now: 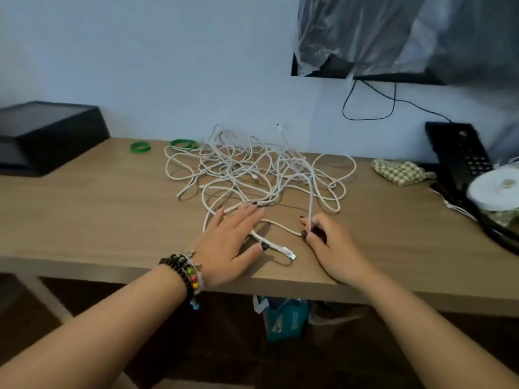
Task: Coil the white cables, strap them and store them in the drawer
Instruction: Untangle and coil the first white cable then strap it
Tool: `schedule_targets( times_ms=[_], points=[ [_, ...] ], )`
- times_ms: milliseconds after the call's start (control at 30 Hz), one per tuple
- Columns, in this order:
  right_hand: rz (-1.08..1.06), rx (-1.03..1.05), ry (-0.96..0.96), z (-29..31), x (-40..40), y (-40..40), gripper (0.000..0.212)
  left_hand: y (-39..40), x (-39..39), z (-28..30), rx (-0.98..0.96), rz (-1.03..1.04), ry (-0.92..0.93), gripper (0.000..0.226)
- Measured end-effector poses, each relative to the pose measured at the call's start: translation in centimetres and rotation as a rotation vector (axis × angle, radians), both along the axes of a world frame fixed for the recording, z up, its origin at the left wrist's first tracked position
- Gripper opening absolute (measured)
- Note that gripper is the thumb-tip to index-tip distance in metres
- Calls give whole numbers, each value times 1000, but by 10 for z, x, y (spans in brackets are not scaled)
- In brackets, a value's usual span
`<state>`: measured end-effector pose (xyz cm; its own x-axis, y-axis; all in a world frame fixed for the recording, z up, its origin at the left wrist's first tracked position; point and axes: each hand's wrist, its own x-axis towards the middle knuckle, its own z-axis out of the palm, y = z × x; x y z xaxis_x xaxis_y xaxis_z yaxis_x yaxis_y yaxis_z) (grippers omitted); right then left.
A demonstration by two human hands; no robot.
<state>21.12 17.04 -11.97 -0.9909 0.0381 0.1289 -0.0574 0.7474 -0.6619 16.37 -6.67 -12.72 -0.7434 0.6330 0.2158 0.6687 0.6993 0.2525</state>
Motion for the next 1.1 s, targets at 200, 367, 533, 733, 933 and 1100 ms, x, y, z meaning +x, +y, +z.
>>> schedule_targets(
  times_ms=[200, 367, 533, 733, 933, 1100],
  points=[
    [-153, -83, 92, 2, 18, -6, 24, -12, 32, 17, 132, 15, -223, 89],
    [-237, -107, 160, 1, 29, -8, 23, -6, 57, 30, 451, 206, -510, 54],
    [-242, -88, 179, 0, 27, -5, 8, -6, 60, 35, 272, 199, -461, 51],
    [-217, -39, 211, -5, 19, -3, 8, 7, 33, 27, -38, 242, -241, 47],
    [-198, -16, 235, -6, 19, -4, 32, 4, 7, 16, 287, 265, -341, 38],
    [-204, 21, 260, -12, 19, 0, 17, 0, 10, 10, 486, 216, -392, 60]
  ],
)
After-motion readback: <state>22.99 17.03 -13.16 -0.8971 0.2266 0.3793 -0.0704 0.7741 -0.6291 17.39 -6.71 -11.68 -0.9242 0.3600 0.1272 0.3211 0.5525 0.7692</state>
